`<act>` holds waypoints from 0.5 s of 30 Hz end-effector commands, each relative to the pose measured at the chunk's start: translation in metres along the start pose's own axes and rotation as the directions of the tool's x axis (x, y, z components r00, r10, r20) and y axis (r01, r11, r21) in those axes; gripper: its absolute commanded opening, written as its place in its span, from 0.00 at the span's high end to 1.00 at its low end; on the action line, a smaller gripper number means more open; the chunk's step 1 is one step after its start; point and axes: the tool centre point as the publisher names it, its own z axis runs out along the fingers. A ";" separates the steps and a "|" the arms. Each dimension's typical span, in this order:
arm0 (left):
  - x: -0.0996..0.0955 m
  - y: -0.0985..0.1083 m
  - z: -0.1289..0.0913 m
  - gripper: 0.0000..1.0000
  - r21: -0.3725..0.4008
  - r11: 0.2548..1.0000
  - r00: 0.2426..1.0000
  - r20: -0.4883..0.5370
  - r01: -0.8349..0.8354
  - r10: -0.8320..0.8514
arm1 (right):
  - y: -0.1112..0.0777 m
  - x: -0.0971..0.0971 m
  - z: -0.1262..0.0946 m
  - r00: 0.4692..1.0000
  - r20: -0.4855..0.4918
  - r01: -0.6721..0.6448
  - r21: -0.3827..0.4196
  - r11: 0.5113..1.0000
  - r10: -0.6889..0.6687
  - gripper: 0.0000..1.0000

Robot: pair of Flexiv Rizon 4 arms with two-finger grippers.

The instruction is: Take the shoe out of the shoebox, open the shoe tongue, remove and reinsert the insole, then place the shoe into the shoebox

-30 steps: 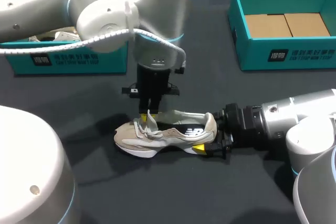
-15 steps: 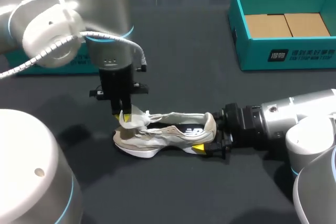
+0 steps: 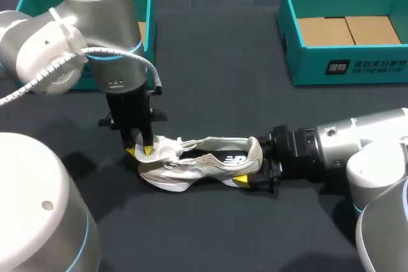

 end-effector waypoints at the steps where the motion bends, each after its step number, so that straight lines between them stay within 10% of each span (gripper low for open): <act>1: -0.002 0.005 -0.004 0.69 0.009 1.000 0.999 0.037 -0.002 0.001 | -0.002 -0.001 0.002 1.000 0.001 -0.001 0.003 1.000 0.001 1.00; 15: -0.019 0.005 -0.001 0.61 -0.009 1.000 0.979 0.202 -0.025 0.027 | -0.002 -0.001 0.002 1.000 0.001 -0.001 0.003 1.000 0.001 1.00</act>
